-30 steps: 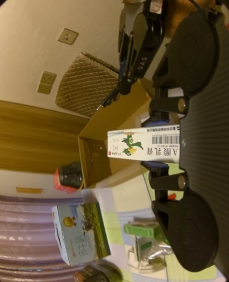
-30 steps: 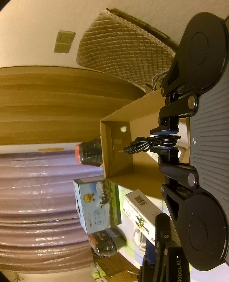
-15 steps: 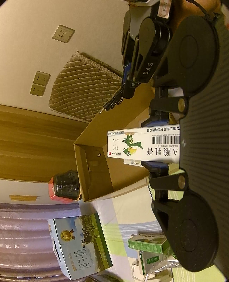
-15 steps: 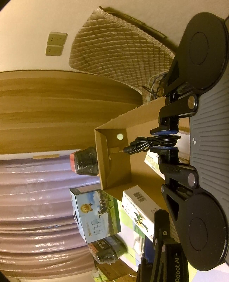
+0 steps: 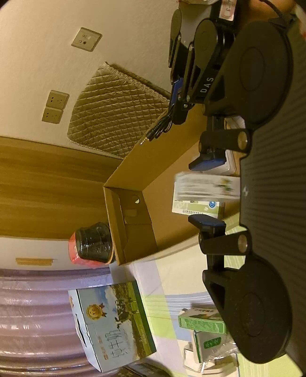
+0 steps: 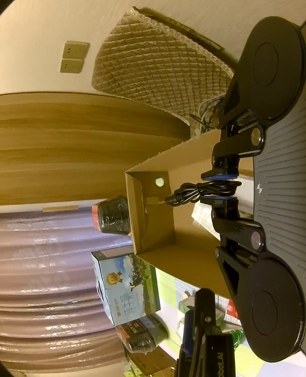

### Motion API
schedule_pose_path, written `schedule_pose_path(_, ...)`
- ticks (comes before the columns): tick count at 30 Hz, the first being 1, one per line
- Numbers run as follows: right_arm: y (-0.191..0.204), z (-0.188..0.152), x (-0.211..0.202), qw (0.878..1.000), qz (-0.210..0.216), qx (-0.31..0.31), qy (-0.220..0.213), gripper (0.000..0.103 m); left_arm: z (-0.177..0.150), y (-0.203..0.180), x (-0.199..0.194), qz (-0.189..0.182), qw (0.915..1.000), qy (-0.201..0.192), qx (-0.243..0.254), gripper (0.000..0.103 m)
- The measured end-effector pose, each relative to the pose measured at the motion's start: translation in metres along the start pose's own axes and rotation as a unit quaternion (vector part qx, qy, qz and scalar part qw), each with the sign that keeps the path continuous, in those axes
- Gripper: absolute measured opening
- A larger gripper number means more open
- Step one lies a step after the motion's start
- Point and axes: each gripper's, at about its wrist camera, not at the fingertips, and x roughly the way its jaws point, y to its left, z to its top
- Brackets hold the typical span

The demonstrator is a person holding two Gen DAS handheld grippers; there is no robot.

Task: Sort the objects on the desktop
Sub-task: 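Carry the cream box and cable into the cardboard box and release them, then withdraw both tools back over the table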

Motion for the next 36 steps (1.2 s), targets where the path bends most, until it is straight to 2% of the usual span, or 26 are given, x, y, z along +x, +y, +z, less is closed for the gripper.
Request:
schedule_pose_path(4,0.004,-0.001,0.001,1.0,0.002,-0.002,0.002,0.01,-0.006,0.005,-0.008,0.0,1.0,-0.002,-0.007,0.039)
schedule_pose_path(16,0.014,0.007,0.014,1.0,0.015,-0.018,0.002,0.01,-0.018,0.02,-0.017,0.005,0.9995,0.0,-0.032,0.042)
schedule_pose_path(20,0.013,0.004,0.013,1.0,0.018,-0.006,0.001,0.038,-0.021,0.026,-0.022,0.008,0.9992,-0.002,-0.04,0.043)
schedule_pose_path(28,0.012,-0.015,-0.017,1.0,0.014,0.018,0.003,0.045,-0.041,0.048,-0.044,0.027,0.998,-0.005,-0.057,0.049)
schedule_pose_path(30,0.016,-0.02,-0.027,0.999,0.019,0.026,-0.001,0.054,-0.049,0.056,-0.052,0.033,0.9974,-0.004,-0.065,0.052)
schedule_pose_path(36,0.047,-0.035,-0.056,0.998,0.047,0.031,-0.011,0.064,-0.083,0.084,-0.077,0.056,0.9942,0.004,-0.092,0.062)
